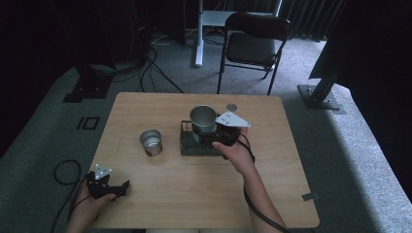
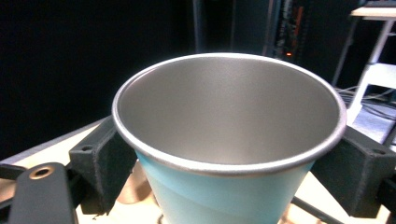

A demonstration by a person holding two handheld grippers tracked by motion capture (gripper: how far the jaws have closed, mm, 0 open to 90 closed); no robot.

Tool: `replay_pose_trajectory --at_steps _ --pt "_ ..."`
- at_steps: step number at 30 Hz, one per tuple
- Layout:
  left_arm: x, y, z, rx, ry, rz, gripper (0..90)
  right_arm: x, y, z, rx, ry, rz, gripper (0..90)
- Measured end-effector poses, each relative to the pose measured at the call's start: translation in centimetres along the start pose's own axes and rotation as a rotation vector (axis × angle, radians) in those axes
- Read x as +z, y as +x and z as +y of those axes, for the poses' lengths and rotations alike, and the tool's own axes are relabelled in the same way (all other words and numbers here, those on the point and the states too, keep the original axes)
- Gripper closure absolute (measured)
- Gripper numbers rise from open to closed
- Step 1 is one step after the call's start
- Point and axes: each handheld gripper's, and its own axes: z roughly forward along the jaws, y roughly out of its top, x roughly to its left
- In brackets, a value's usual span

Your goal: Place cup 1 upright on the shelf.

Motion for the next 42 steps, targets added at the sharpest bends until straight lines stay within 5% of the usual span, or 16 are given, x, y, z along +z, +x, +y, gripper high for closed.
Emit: replay_pose_trajectory --at_steps 9,10,18,42 --pt "0.0 0.0 0.0 0.001 0.000 0.000 0.4 -0.4 -1.7 -0.2 -0.013 0.005 -0.155 13.0" --pt "0.0 0.0 0.0 0.001 0.000 0.000 0.4 -0.5 -2.2 -0.4 -0.007 0.013 -0.202 13.0" --pt "0.0 0.0 0.0 0.000 0.000 0.000 0.4 -0.7 -3.6 -1.4 0.027 0.025 -0.308 13.0" --pt "0.0 0.0 0.0 0.000 0.000 0.000 0.4 -0.2 -5.4 -5.4 0.078 0.072 -0.403 13.0"
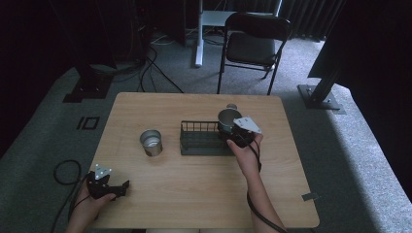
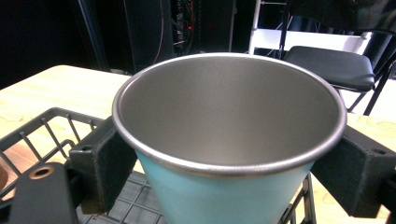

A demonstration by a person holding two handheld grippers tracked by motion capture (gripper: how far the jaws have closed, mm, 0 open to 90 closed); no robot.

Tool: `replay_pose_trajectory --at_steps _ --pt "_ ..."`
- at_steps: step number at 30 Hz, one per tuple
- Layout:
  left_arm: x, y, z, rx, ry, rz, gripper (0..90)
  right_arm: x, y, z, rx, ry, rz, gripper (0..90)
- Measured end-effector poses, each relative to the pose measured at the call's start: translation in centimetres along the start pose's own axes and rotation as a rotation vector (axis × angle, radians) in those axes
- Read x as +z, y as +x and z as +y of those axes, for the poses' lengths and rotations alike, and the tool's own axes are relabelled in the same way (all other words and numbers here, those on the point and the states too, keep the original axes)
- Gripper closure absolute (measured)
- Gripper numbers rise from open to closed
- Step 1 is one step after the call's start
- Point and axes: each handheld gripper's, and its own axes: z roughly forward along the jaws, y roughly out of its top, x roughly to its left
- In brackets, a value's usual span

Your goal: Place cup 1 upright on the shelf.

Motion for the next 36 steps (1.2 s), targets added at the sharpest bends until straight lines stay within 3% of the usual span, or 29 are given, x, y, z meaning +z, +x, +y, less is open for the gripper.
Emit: replay_pose_trajectory --at_steps 21,28,36 --pt "0.0 0.0 0.0 0.002 0.001 0.000 0.4 0.0 0.0 -1.2 0.012 0.017 -0.003 12.9" --pt "0.0 0.0 0.0 0.000 0.000 0.000 0.4 -0.3 -0.1 -1.2 0.053 0.022 0.030 11.4" --pt "0.0 0.0 0.0 0.000 0.000 0.000 0.4 -0.8 -0.3 -1.3 0.018 0.032 0.046 11.3"
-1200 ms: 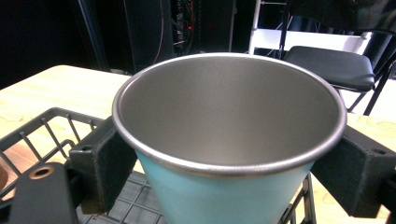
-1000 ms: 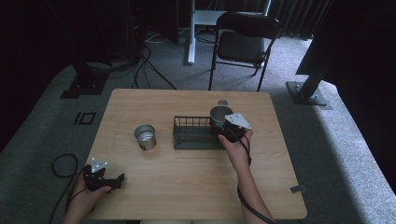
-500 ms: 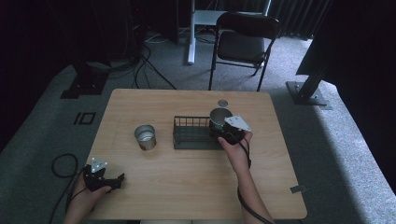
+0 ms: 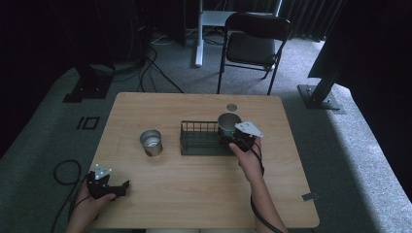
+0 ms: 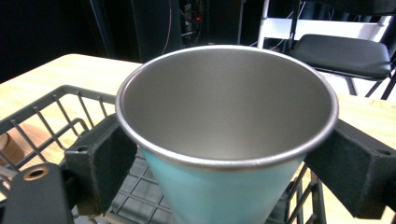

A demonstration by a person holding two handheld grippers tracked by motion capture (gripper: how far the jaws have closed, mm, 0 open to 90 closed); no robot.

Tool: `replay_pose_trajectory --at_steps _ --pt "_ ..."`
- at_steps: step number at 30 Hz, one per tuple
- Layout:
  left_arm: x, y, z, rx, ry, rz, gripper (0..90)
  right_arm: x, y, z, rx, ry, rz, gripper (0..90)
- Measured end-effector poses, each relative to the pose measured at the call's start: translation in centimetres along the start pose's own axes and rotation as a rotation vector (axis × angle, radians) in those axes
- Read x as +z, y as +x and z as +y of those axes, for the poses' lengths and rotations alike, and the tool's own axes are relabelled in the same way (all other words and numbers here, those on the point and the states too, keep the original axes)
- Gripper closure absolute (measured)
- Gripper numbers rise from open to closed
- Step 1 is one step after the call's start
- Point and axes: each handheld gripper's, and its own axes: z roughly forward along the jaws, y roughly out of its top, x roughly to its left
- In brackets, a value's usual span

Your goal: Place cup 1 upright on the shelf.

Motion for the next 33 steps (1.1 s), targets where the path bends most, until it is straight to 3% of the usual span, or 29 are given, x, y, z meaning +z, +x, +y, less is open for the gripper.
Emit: replay_pose_trajectory --at_steps 21,26,33 --pt "0.0 0.0 0.0 0.000 0.000 0.000 0.4 -2.2 -1.1 -0.3 -0.052 0.023 0.075 11.3" --pt "0.0 0.0 0.0 0.001 0.002 0.000 0.4 -2.9 -1.7 -0.4 -0.032 0.015 0.094 11.3" --pt "0.0 0.0 0.0 0.000 0.000 0.000 0.4 -3.4 -2.3 -0.8 -0.050 0.023 0.109 11.4"
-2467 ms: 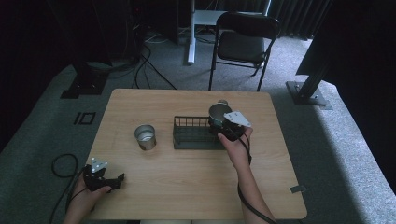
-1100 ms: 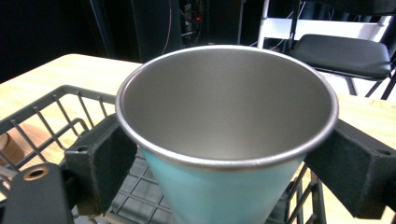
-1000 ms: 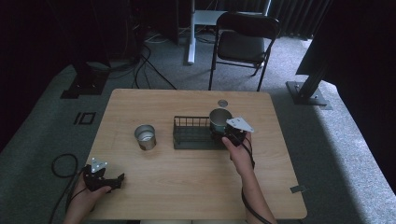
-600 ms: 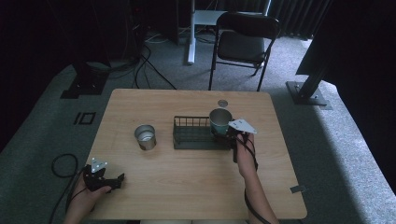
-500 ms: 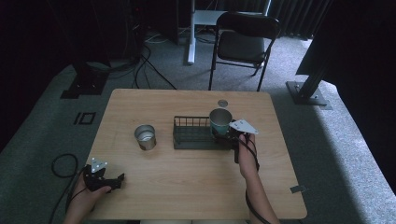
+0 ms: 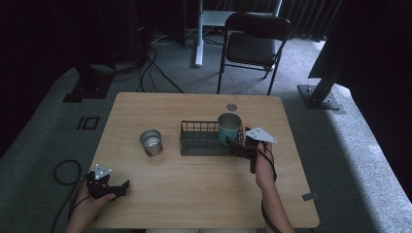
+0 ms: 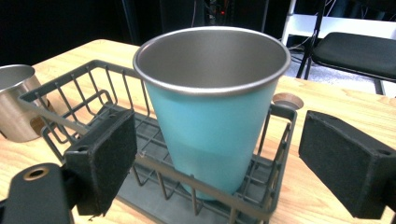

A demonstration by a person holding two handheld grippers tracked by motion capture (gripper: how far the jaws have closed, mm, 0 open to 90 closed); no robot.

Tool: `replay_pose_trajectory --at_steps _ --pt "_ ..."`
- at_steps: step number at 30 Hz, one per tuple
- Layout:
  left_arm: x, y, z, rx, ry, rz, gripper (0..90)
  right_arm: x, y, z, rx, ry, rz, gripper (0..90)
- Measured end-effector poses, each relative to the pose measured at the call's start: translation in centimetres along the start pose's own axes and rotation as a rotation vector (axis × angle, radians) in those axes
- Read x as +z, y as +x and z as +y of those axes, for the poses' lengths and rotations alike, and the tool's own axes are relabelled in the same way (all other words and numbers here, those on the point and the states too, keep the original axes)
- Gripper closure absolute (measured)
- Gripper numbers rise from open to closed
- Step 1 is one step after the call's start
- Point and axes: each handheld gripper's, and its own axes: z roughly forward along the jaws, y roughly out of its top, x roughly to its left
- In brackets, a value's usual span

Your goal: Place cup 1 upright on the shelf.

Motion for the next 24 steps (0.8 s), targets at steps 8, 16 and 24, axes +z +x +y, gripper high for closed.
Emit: replay_pose_trajectory --at_steps 8,16,24 --pt "0.0 0.0 0.0 0.000 0.000 0.000 0.4 -1.1 -0.7 -0.5 -0.006 -0.003 0.032 11.4" --pt "0.0 0.0 0.0 0.002 0.002 0.000 0.4 -2.7 -1.6 -1.1 -0.010 0.008 0.033 11.4" --pt "0.0 0.0 0.0 0.000 0.000 0.000 0.4 -3.8 -2.5 -2.4 -0.018 0.019 0.050 11.4"
